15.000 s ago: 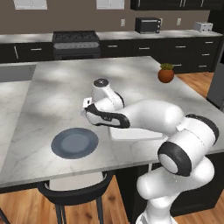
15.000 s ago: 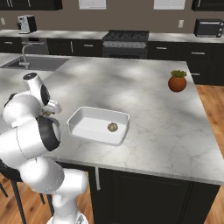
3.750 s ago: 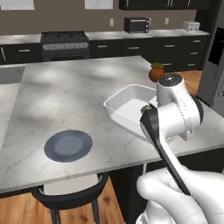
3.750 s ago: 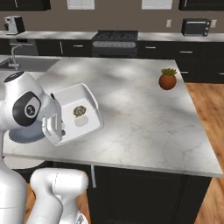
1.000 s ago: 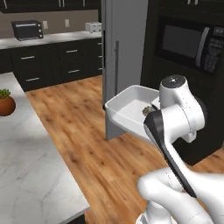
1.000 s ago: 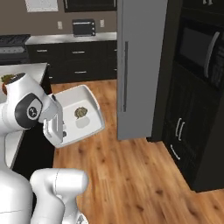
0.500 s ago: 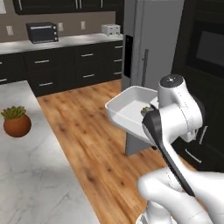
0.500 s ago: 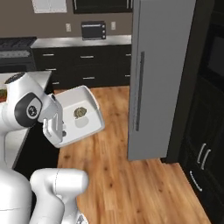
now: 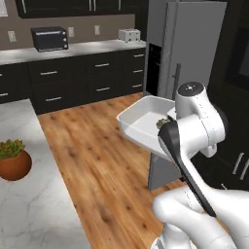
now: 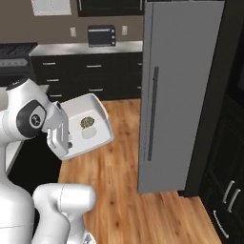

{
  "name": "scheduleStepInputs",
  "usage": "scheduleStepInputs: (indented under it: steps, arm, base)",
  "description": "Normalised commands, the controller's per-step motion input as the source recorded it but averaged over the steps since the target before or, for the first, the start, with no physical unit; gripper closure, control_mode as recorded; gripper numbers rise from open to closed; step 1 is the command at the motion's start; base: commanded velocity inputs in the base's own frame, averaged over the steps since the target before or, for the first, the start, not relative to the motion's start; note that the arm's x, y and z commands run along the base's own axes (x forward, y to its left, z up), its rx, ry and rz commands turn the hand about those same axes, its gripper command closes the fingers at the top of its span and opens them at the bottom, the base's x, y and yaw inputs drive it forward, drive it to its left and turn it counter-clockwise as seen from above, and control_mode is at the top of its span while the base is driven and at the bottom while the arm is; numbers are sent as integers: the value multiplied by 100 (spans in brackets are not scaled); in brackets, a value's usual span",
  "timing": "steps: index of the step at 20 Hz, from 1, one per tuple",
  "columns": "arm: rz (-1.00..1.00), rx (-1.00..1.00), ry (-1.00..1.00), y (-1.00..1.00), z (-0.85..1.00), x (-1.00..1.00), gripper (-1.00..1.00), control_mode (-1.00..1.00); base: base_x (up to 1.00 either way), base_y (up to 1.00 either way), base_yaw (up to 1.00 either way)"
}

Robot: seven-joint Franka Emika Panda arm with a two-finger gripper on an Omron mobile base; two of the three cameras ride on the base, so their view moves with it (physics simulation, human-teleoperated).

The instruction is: Place two dumplings into each of the tupperware containers and then place the containers in the fridge.

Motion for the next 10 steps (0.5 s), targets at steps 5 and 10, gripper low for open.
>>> scheduleStepInputs:
  steps: [5, 10]
  arm:
    - [0, 0, 0, 0, 0, 0, 100, 100]
    - [0, 0, 0, 0, 0, 0, 100, 100]
  base:
    - [80, 29, 0]
    - [78, 52, 0]
